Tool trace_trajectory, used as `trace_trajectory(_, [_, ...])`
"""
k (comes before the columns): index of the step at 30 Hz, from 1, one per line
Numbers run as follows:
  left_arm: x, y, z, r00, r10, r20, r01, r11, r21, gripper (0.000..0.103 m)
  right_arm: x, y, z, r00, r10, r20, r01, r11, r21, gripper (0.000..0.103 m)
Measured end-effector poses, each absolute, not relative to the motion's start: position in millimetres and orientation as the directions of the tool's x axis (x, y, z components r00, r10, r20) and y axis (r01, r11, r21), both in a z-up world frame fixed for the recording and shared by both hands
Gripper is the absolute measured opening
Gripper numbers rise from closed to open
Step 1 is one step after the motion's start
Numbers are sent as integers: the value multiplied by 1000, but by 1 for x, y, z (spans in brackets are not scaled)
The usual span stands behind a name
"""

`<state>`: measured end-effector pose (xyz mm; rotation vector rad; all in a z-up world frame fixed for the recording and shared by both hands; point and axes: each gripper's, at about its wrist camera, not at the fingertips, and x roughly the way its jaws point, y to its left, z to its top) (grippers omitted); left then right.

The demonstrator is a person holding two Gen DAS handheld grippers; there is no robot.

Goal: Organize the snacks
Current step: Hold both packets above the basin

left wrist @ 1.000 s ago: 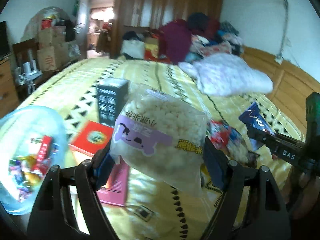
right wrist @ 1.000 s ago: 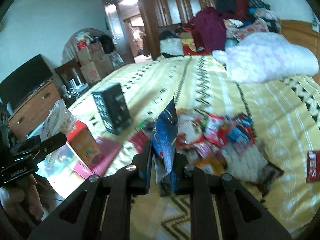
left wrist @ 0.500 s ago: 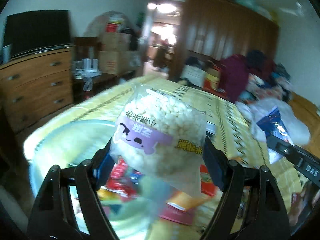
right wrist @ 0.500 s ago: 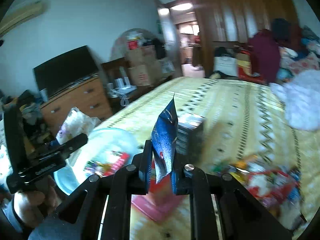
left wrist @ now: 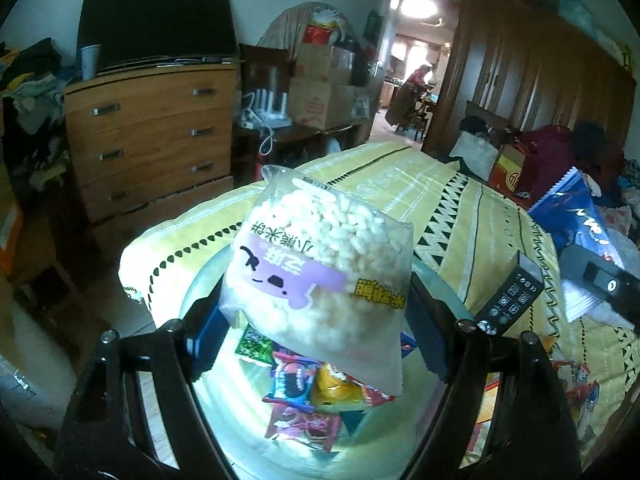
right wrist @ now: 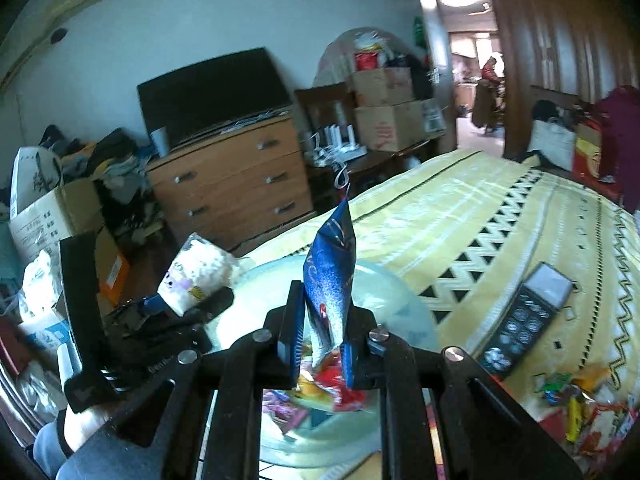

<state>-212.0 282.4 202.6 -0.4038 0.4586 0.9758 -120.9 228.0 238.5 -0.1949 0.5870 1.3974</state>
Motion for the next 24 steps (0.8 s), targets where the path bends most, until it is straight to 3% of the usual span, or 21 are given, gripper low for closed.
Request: trace_trajectory(24, [-221,300,198,472,674,-568,-858,498,-123,81,-131,254,216,27,844,-536,-962,168,215,17])
